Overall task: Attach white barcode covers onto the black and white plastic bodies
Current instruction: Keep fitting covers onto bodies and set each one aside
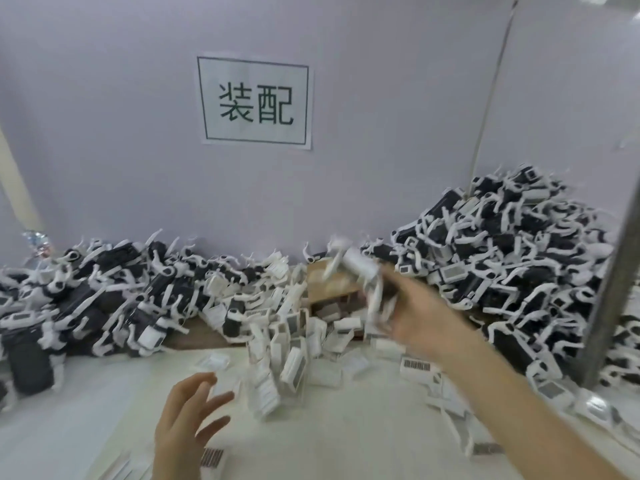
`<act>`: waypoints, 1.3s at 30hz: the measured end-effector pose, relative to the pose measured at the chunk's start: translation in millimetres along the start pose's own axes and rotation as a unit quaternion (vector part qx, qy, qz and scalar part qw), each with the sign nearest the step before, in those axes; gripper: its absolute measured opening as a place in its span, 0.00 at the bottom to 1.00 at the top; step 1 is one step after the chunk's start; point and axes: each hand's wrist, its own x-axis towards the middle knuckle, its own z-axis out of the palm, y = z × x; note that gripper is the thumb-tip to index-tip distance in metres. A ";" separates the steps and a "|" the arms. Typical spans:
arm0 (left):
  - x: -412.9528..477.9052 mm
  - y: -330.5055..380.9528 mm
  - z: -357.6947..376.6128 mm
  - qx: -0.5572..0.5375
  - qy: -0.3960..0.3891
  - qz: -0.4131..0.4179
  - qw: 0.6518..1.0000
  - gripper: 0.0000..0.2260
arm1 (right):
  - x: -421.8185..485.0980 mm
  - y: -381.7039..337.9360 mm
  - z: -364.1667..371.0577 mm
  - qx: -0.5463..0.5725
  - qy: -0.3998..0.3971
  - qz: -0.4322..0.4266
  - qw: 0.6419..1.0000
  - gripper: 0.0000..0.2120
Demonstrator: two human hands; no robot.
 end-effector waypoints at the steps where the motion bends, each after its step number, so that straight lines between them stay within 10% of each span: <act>1: 1.4 2.2 0.7 -0.003 -0.009 -0.019 1.000 0.08 | 11.2 -42.5 -0.6 0.025 0.041 -0.054 0.997 0.14; 4: 1.0 -0.1 3.8 0.017 -0.018 -0.040 0.999 0.08 | 38.2 -162.4 -6.5 0.043 0.218 -0.195 0.955 0.18; 8: -0.7 4.4 6.2 0.037 -0.025 -0.037 0.998 0.08 | 59.9 -162.1 -14.2 -0.257 0.384 -0.253 0.850 0.17; 14: -0.7 5.7 6.6 0.039 -0.019 -0.034 0.998 0.08 | 13.9 64.5 -13.2 -0.389 0.144 -0.124 0.901 0.09; 17: -2.3 3.0 8.2 0.051 -0.014 -0.028 0.998 0.07 | -10.5 148.3 -16.3 -0.500 0.061 -0.069 0.861 0.22; 21: -3.6 -2.4 7.2 0.116 0.004 -0.003 0.993 0.05 | -13.9 171.9 -20.3 -0.697 0.012 -0.073 0.714 0.29; 29: -14.9 3.7 3.6 0.160 0.078 0.062 0.982 0.09 | -15.0 174.3 -22.0 -0.660 0.063 -0.143 0.735 0.15; 32: -11.4 6.3 2.4 0.293 0.043 0.118 0.948 0.10 | -14.8 175.9 -21.2 -0.608 0.076 -0.162 0.773 0.24; 39: 67.2 38.5 -33.4 0.640 -0.051 0.151 0.752 0.25 | -14.6 182.3 -16.2 -0.717 0.020 -0.117 0.687 0.26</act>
